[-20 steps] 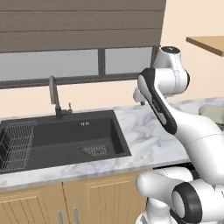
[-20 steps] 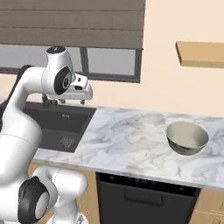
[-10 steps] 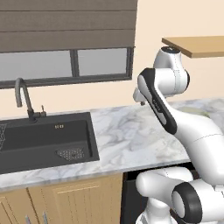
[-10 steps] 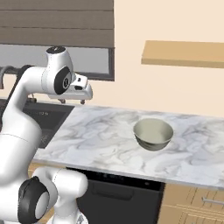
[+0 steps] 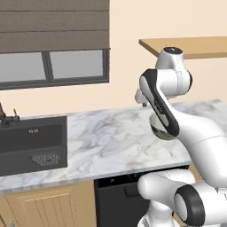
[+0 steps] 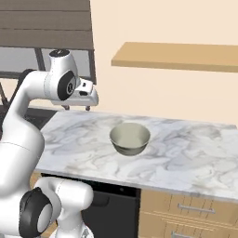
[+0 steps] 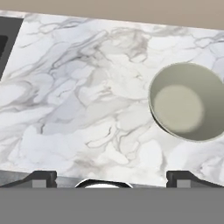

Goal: Place the two vegetables and bowl onto the tray for setting up a vegetable dip station.

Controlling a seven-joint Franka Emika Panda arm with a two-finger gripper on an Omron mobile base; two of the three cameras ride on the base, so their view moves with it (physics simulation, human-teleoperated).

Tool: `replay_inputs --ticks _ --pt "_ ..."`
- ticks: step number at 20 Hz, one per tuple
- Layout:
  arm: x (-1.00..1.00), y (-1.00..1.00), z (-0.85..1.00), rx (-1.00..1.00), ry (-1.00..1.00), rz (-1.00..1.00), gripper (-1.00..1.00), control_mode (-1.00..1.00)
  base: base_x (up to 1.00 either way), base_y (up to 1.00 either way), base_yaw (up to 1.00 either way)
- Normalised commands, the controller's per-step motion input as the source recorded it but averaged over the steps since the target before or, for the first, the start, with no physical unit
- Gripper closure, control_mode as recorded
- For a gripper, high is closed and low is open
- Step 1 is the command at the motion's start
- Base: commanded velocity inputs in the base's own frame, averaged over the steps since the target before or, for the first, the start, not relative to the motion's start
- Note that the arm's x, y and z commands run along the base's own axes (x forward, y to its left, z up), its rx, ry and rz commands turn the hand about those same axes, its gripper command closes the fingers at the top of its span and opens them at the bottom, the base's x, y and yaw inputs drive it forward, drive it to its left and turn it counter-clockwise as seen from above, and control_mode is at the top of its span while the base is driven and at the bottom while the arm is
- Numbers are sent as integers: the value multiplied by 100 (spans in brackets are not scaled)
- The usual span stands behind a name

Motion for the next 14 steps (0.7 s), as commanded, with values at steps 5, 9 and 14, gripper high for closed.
replay_inputs --ticks 5,9,14 --pt "0 0 0 0 0 0 -100 100 0 -55 0" --pt "0 0 0 0 0 0 -100 100 0 -51 0" --pt "0 0 0 0 0 0 -100 -100 0 -9 1"
